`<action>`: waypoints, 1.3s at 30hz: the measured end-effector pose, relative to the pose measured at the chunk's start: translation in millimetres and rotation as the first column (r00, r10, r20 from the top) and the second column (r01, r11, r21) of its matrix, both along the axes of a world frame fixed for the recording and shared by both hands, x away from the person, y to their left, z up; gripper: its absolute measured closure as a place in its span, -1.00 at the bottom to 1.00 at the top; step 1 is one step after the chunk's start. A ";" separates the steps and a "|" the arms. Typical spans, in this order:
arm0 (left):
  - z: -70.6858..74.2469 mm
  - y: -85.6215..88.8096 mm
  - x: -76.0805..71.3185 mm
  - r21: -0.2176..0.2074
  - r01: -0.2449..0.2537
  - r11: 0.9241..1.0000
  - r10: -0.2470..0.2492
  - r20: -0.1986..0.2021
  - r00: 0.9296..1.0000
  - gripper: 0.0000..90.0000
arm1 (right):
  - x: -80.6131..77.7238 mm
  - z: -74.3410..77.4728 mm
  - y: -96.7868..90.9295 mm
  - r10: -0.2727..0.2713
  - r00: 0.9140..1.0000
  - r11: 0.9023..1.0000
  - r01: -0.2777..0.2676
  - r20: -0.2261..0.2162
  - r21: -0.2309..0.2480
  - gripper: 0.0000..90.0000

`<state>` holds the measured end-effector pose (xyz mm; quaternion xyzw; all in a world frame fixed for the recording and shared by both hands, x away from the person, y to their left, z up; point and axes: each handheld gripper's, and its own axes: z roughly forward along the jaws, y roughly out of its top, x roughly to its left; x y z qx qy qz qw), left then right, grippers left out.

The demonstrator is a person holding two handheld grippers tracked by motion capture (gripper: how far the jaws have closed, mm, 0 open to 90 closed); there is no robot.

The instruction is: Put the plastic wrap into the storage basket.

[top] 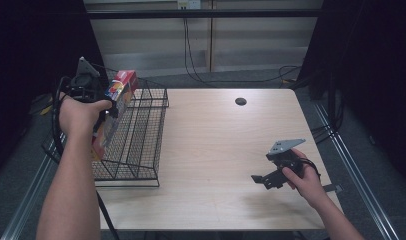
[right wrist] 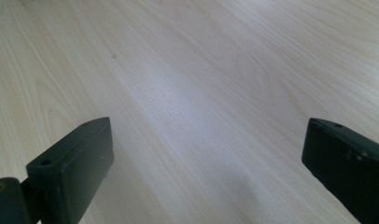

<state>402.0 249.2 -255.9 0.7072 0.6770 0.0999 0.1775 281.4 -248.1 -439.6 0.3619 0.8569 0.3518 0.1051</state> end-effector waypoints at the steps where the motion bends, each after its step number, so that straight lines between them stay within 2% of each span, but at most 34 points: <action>1: 1.3 0.5 -0.4 -0.003 -0.002 1.000 0.002 0.003 1.000 -0.04 | 0.0 -0.1 0.0 0.000 1.000 1.000 0.000 -0.001 0.001 -0.95; 7: 8.2 4.2 -1.7 0.004 -0.016 1.000 0.016 0.025 1.000 -0.04 | -0.1 -0.9 0.9 0.001 1.000 1.000 -0.001 -0.002 -0.001 -0.95; 8: 8.3 6.0 -2.4 0.008 -0.035 0.999 0.035 0.028 0.999 -0.04 | -0.1 -1.0 1.0 0.003 1.000 1.000 -0.003 -0.001 0.000 -0.95; 16: 3.8 15.6 -4.9 0.038 -0.081 0.996 0.080 0.020 0.997 -0.04 | 0.3 -0.8 -0.2 -0.003 1.000 1.000 0.003 0.000 -0.004 -0.95; 20: 0.7 21.0 -6.3 0.038 -0.108 0.993 0.108 0.021 0.994 -0.04 | 0.0 -0.5 -0.4 0.000 1.000 1.000 0.000 -0.003 0.000 -0.95; 22: -0.6 23.9 -7.2 0.047 -0.111 0.993 0.111 0.008 0.994 -0.04 | 0.4 -0.9 -0.4 -0.002 1.000 1.000 0.002 -0.002 -0.002 -0.95; 24: -1.8 24.7 -7.4 0.051 -0.115 0.992 0.115 0.012 0.993 -0.04 | 0.6 -1.1 -0.2 0.000 1.000 1.000 0.000 -0.001 -0.004 -0.95; 26: -3.1 26.8 -7.7 0.040 -0.128 0.991 0.128 0.009 0.992 -0.05 | 0.1 -1.2 0.6 -0.004 1.000 1.000 0.004 -0.002 -0.009 -0.95; 30: -6.8 29.4 -8.6 0.048 -0.133 0.990 0.133 0.007 0.991 -0.05 | -0.4 -1.4 1.3 -0.002 1.000 1.000 0.002 -0.007 -0.008 -0.95; 34: -10.2 31.4 -9.0 0.026 -0.150 0.988 0.150 -0.002 0.989 -0.05 | -0.3 -1.7 1.2 0.005 1.000 1.000 -0.005 -0.006 -0.006 -0.95; 39: -13.1 33.2 -9.2 0.027 -0.160 0.987 0.160 -0.007 0.987 -0.05 | -0.3 -2.6 1.8 0.003 1.000 1.000 -0.003 -0.005 -0.006 -0.95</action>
